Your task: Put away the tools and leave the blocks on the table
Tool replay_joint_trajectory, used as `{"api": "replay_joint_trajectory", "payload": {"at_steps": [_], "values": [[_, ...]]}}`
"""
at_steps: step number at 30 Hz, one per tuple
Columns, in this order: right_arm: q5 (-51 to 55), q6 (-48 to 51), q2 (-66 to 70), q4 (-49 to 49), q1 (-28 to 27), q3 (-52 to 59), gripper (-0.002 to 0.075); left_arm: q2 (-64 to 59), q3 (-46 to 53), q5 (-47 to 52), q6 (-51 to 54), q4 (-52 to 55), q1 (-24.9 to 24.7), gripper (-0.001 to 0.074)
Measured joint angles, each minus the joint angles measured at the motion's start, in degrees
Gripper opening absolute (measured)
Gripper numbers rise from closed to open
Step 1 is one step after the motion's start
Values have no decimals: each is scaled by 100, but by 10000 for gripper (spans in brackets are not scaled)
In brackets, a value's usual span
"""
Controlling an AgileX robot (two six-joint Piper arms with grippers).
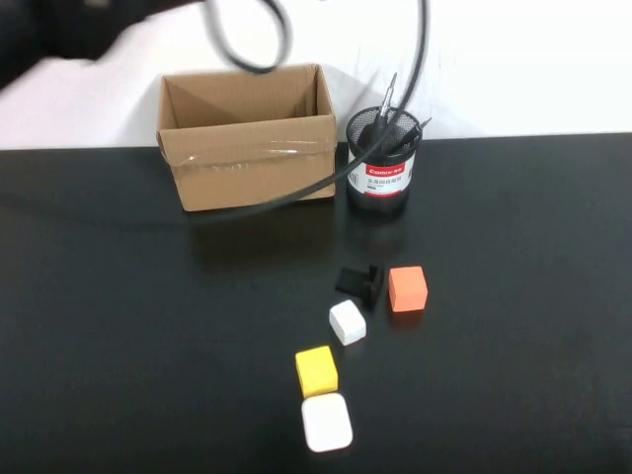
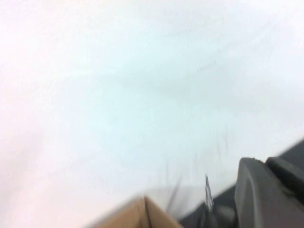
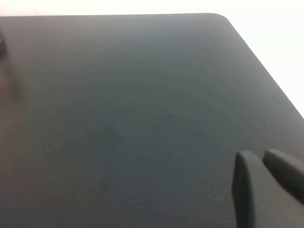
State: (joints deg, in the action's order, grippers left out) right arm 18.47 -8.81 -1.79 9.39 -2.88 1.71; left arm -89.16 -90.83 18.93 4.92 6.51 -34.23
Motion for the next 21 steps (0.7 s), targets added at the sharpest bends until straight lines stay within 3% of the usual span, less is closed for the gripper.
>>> {"api": "replay_joint_trajectory", "payload": {"at_steps": [6, 21], "values": [[0, 11, 0, 0, 0, 0, -6, 1493, 1352, 324, -181, 0, 0, 0], [0, 11, 0, 0, 0, 0, -6, 6009, 6215, 163, -1696, -167, 0, -1]]}}
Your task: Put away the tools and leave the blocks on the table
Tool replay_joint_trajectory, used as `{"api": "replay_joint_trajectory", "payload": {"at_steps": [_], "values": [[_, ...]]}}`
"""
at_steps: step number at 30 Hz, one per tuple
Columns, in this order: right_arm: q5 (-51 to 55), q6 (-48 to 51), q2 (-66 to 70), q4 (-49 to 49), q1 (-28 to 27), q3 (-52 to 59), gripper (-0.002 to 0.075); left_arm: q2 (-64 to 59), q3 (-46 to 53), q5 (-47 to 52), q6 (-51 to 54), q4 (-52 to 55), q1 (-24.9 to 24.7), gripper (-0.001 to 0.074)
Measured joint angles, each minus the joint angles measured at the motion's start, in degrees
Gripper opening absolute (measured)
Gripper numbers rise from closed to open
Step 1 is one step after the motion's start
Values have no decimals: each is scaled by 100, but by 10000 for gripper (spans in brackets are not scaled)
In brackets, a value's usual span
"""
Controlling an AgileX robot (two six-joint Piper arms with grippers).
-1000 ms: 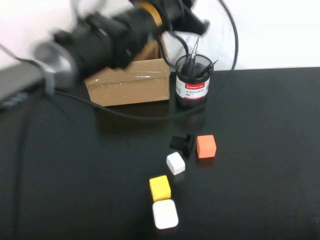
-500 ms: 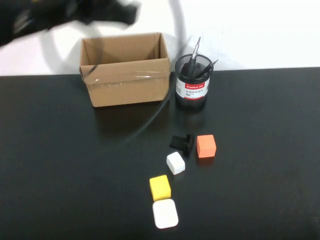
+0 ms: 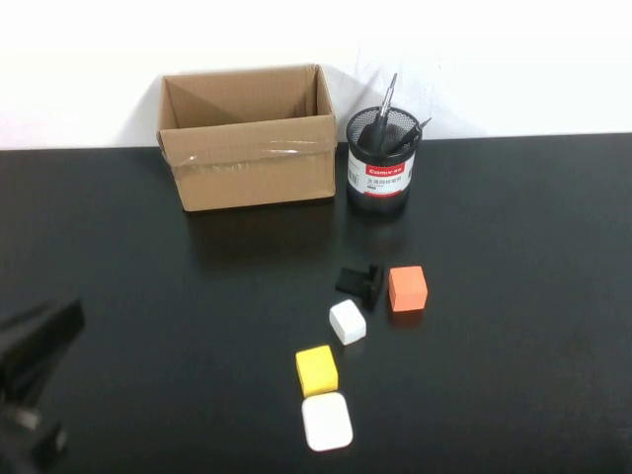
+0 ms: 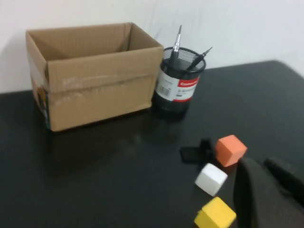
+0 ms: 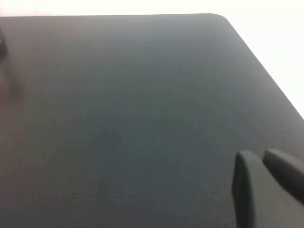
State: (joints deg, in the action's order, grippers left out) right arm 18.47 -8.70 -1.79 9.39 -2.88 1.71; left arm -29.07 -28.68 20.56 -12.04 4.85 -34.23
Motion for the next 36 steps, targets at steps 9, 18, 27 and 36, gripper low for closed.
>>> {"api": "replay_joint_trajectory", "payload": {"at_steps": [9, 18, 27, 36], "values": [[0, 14, 0, 0, 0, 0, -6, 775, 1132, -198, -76, 109, 0, -1], [0, 14, 0, 0, 0, 0, -6, 775, 1200, 477, -65, 386, 0, -3], [0, 14, 0, 0, 0, 0, -6, 775, 1542, 311, -640, 939, 141, -3], [0, 14, 0, 0, 0, 0, -6, 1662, 2206, -957, -1907, 1977, 1006, -3]]}}
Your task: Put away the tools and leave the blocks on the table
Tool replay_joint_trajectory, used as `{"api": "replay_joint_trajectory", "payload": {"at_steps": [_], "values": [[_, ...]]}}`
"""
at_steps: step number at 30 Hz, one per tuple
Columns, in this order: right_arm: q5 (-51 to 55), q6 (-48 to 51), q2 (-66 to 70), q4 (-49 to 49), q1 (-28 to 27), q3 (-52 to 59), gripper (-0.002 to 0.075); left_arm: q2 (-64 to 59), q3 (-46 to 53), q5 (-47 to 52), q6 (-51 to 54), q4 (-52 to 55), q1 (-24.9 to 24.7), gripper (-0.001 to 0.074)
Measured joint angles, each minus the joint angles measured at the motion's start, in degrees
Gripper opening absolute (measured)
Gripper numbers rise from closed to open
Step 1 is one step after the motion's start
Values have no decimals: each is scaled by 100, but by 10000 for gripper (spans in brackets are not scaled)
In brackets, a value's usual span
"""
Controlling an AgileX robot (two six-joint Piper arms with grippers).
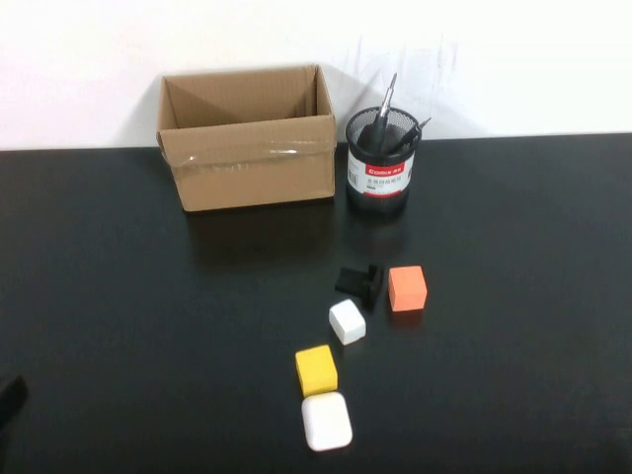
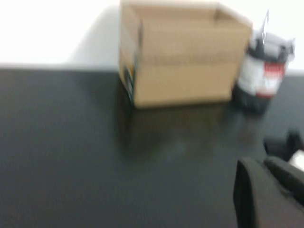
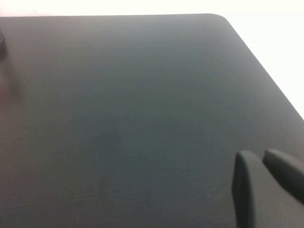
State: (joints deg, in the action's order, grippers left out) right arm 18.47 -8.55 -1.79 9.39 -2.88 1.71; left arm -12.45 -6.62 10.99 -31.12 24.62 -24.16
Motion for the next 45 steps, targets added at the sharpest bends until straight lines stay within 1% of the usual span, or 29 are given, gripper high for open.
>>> {"api": "replay_joint_trajectory", "payload": {"at_steps": [5, 9, 13, 16, 19, 21, 24, 25, 30, 45], "values": [[0, 0, 0, 0, 0, 0, -6, 879, 311, -495, -50, -83, 923, -3], [0, 0, 0, 0, 0, 0, -6, 1260, 533, -630, -24, -601, 1536, -3], [0, 0, 0, 0, 0, 0, -6, 1291, 794, -908, 477, -1383, 2134, -3], [0, 0, 0, 0, 0, 0, -6, 1291, 811, -988, 1013, -1651, 2367, -3], [0, 0, 0, 0, 0, 0, -6, 1291, 811, -690, 1694, -1771, 2416, -3], [0, 0, 0, 0, 0, 0, -6, 1291, 811, -160, 2043, -1838, 2416, -3], [0, 0, 0, 0, 0, 0, -6, 1299, 820, 746, 2214, -1928, 2416, -3], [0, 0, 0, 0, 0, 0, -6, 1299, 820, 873, 2226, -1974, 2416, -3], [0, 0, 0, 0, 0, 0, -6, 1299, 820, 926, 2248, -2160, 2416, -3], [0, 0, 0, 0, 0, 0, -6, 1304, 820, 926, 2258, -2173, 2416, -3]]}}
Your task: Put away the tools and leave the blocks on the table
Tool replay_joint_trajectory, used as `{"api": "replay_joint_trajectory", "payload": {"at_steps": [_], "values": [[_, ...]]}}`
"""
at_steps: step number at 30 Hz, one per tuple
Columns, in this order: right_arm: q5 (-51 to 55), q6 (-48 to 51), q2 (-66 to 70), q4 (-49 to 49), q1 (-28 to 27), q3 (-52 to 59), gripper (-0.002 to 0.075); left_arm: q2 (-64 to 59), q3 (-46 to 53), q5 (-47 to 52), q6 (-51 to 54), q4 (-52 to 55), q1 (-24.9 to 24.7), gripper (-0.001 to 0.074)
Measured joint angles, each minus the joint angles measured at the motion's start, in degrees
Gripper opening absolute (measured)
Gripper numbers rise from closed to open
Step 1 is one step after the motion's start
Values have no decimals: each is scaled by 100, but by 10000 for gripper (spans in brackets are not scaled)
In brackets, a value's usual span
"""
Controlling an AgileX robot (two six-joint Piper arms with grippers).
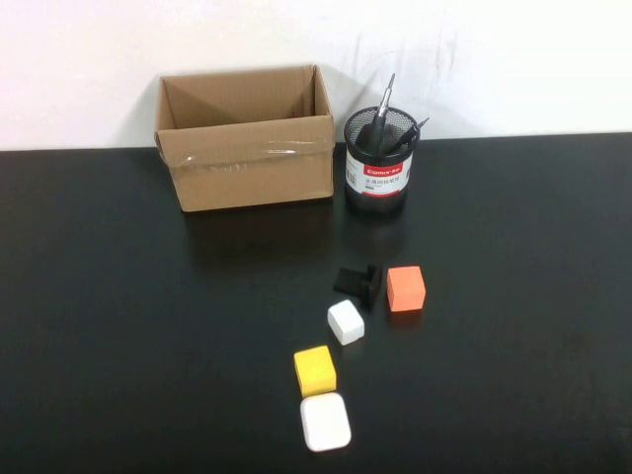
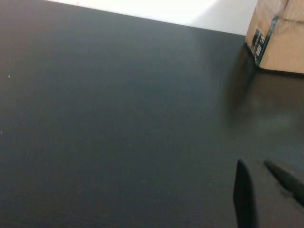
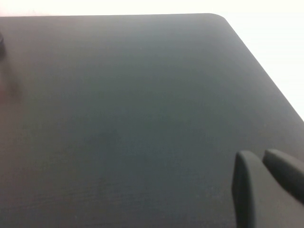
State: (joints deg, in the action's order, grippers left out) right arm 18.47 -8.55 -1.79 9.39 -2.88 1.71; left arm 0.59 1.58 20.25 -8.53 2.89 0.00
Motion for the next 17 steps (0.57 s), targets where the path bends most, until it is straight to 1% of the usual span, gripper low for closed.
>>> {"api": "replay_joint_trajectory", "payload": {"at_steps": [5, 11, 17], "values": [[0, 0, 0, 0, 0, 0, -6, 0, 0, 0, 0, 60, -7, -3], [0, 0, 0, 0, 0, 0, -6, 0, 0, 2, 0, 83, -398, -3], [0, 0, 0, 0, 0, 0, -6, 0, 0, 2, 0, 83, -452, -3]]}}
